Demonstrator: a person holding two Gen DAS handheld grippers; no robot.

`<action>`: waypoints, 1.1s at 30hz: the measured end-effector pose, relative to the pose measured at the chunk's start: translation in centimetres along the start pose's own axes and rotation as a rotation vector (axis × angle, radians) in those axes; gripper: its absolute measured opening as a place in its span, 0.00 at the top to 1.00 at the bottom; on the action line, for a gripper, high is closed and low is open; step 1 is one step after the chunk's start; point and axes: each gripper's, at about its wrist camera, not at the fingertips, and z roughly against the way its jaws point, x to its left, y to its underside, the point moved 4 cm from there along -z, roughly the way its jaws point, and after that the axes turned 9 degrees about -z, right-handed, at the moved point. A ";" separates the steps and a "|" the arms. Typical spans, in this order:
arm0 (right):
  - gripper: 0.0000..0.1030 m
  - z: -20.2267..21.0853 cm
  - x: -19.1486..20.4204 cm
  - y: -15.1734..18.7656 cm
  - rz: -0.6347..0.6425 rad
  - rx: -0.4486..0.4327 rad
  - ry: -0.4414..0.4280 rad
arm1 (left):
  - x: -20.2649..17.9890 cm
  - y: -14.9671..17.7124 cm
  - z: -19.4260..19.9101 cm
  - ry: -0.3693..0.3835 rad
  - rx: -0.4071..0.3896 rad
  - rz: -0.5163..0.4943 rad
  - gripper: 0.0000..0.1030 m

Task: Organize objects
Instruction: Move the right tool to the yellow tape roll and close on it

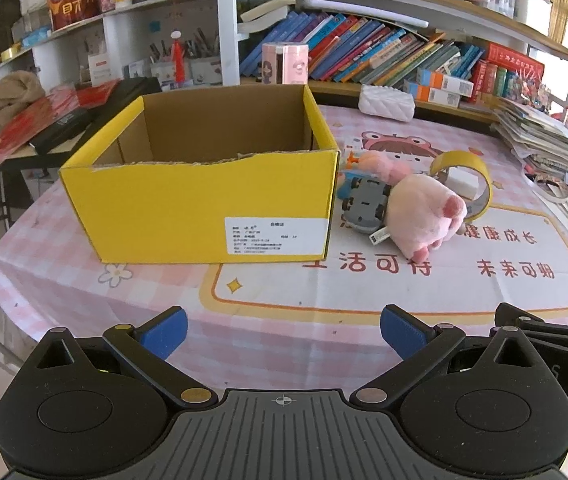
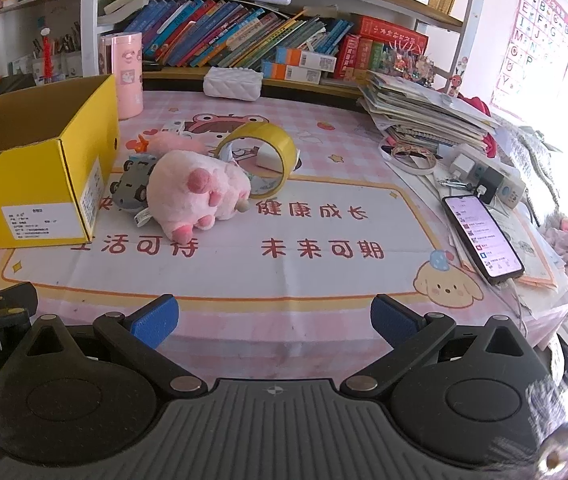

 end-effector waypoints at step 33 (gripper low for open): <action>0.21 -11.4 -6.8 -9.6 0.001 -0.009 -0.138 | -9.7 -6.9 -6.3 0.026 -0.034 -0.062 0.00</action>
